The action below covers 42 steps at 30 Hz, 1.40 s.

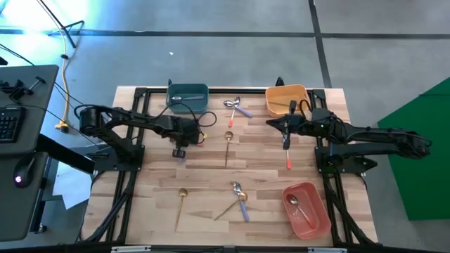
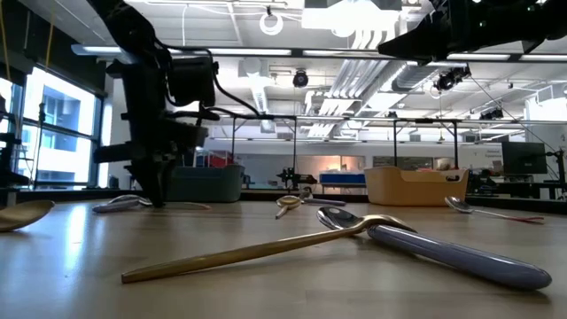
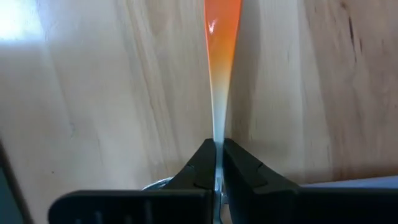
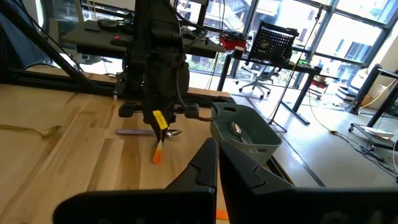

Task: Sort silverware by color (type)
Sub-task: Put the bottom left orange spoon into the orange bin

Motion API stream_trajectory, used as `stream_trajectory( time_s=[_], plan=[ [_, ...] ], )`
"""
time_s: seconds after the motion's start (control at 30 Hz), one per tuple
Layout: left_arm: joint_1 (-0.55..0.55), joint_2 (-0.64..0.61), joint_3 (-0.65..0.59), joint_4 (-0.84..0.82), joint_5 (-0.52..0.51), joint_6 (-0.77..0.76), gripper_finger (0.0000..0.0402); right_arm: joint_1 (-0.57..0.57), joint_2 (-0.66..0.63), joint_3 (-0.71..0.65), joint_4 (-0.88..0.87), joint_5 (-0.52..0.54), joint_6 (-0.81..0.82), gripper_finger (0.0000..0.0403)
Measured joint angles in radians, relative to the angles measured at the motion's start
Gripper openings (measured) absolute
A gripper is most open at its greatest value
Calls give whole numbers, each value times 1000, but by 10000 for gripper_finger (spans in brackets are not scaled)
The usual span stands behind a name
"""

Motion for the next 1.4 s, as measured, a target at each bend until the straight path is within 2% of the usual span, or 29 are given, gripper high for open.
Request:
stream_trajectory(
  time_s=[0.27,0.4,0.47,0.6,0.8,0.9,1.03,1.2,1.3,1.4],
  plan=[
    [-50,2,152,-126,-77,21,2,0,0,0,-9,0,4,0],
    [-108,1,227,-148,-157,47,1,3,1,0,-12,-6,11,0],
    [-136,1,260,-148,-158,61,1,23,12,2,-11,-14,11,0],
    [-162,0,311,-137,-51,37,1,114,90,2,-6,20,13,0],
    [-164,-1,338,-63,203,-126,1,308,316,2,105,263,-14,9],
    [-170,-1,331,78,365,-229,1,375,401,12,215,332,-48,31],
    [-195,-1,256,366,449,-313,1,415,432,72,246,341,-6,79],
    [-208,-1,124,808,443,-389,1,453,433,88,241,363,123,135],
    [-210,-1,44,1066,381,-419,1,473,453,85,235,391,231,157],
    [-211,2,-14,1238,315,-428,1,479,506,83,276,393,302,173]
  ],
)
